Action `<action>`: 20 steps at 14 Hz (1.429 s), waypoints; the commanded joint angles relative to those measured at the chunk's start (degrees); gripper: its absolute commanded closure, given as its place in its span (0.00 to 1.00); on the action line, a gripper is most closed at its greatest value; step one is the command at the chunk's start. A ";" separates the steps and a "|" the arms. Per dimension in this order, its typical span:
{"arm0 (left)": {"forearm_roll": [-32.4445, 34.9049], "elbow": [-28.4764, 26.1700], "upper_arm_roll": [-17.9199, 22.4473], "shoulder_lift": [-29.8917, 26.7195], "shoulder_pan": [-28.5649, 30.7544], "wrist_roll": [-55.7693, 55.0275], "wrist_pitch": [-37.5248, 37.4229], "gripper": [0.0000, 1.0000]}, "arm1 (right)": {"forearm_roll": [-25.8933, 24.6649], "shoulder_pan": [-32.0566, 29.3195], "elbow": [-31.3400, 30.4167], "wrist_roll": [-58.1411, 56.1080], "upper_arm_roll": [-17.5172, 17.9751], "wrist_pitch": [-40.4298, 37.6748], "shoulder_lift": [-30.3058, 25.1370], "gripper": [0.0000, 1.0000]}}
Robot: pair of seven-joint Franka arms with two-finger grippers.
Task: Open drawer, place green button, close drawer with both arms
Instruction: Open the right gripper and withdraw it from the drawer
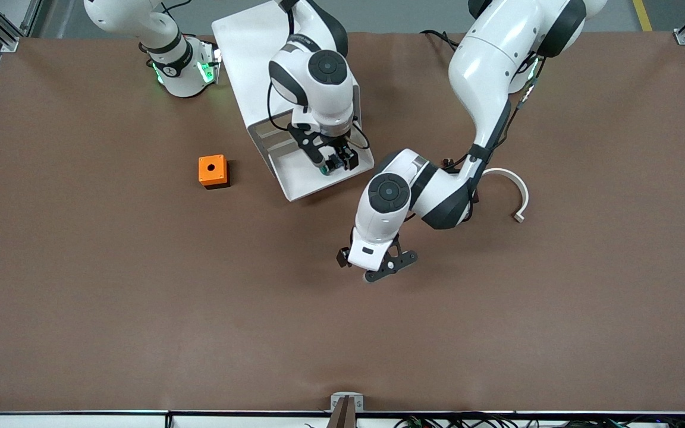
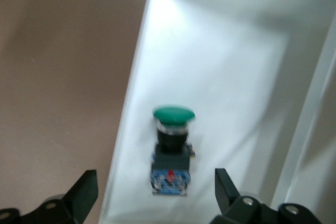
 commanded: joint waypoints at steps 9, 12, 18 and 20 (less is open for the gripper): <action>0.83 -4.07 -0.56 -0.87 -3.65 -2.15 0.07 0.01 | 0.07 -32.18 19.18 -66.30 0.37 -32.35 -5.06 0.00; 0.83 -6.62 -3.20 -2.18 -3.92 -2.33 -0.02 0.01 | -0.27 -41.50 19.26 -85.55 0.36 -36.84 -7.61 0.00; 0.74 -12.95 -9.08 -5.88 -3.83 -3.91 -2.11 0.01 | -0.71 -51.71 19.26 -103.97 0.19 -40.89 -9.90 0.00; 0.74 -13.31 -11.37 -5.79 -3.65 -5.66 -5.10 0.01 | -2.29 -52.16 19.44 -103.98 0.10 -40.98 -10.26 0.00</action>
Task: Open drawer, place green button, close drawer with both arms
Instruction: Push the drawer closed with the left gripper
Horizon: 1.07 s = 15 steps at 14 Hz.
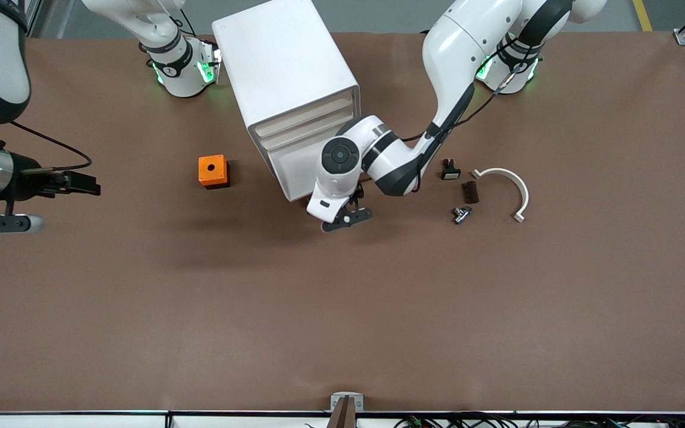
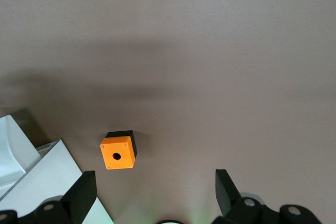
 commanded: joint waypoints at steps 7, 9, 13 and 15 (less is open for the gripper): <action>-1.80 -6.44 -6.90 -2.29 0.92 -6.48 -2.99 0.01 | -5.75 -2.87 1.14 -0.87 1.44 -0.18 -0.65 0.00; -4.26 -6.53 -7.61 -2.29 1.01 -7.89 -3.25 0.01 | -4.96 -5.33 1.14 -1.39 1.53 -0.09 -0.57 0.00; -8.13 -6.88 -7.70 -2.12 1.01 -9.74 -3.25 0.01 | -5.05 -5.52 3.33 -0.78 1.62 -0.44 -0.30 0.00; -11.72 -6.89 -7.70 -2.03 1.01 -9.74 -3.25 0.01 | -4.96 -5.43 3.60 -0.87 1.88 -0.53 -0.30 0.00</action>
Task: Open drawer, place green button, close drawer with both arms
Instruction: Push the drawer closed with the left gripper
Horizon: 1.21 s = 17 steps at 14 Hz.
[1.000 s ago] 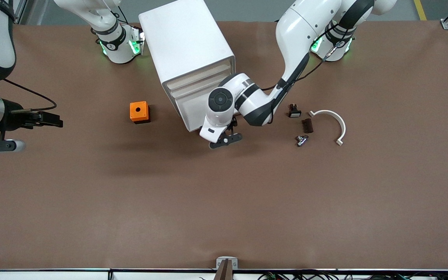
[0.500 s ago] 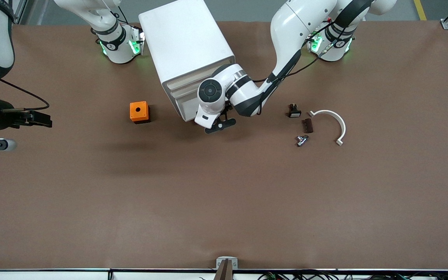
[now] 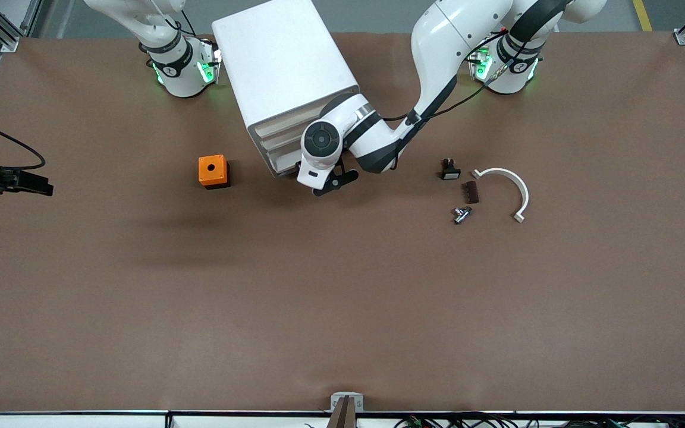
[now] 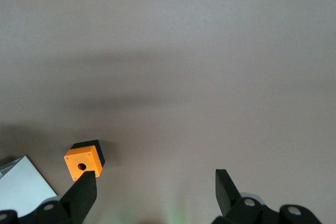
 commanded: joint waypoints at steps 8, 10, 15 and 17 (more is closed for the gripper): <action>-8.76 -2.98 -0.68 -1.51 0.76 -0.42 -0.56 0.01 | 5.05 1.45 1.13 0.28 1.08 -5.41 -2.49 0.00; -9.64 -3.07 -0.68 -1.69 1.11 0.02 -0.56 0.01 | 4.53 1.54 1.13 0.19 1.16 -5.58 -2.67 0.00; -8.68 -2.90 -0.42 -3.79 3.57 2.04 -0.56 0.01 | 4.27 2.33 0.87 0.19 1.08 -5.85 -3.19 0.00; -8.42 -2.90 0.02 -6.86 5.76 1.96 -0.56 0.01 | 4.18 2.16 0.43 0.19 0.90 -5.85 -4.68 0.00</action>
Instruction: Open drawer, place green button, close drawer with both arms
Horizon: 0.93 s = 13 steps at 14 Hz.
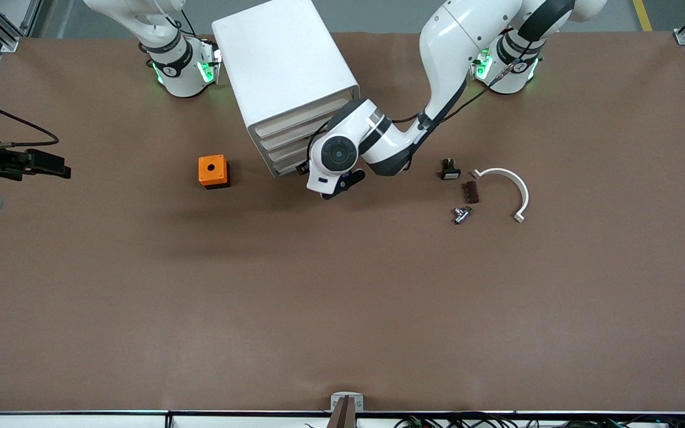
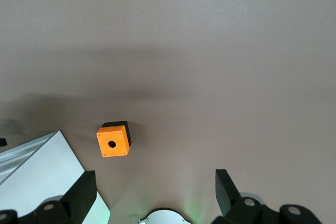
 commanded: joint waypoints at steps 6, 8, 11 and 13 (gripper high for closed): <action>11.60 2.83 0.26 -14.38 13.41 9.24 -10.26 0.01 | -0.49 0.36 -4.55 0.21 -0.39 1.07 -9.17 0.00; 17.05 2.84 0.17 -18.51 16.84 16.18 -16.52 0.01 | -0.49 0.45 -9.19 0.21 -0.30 4.05 -12.50 0.00; 17.43 2.75 0.17 -22.47 24.82 25.93 -21.02 0.01 | -0.49 0.54 -15.36 0.21 -0.21 7.14 -16.91 0.00; 17.51 2.66 0.17 -24.06 29.84 33.15 -22.86 0.01 | -0.49 0.54 -15.37 0.21 -0.13 6.97 -17.00 0.00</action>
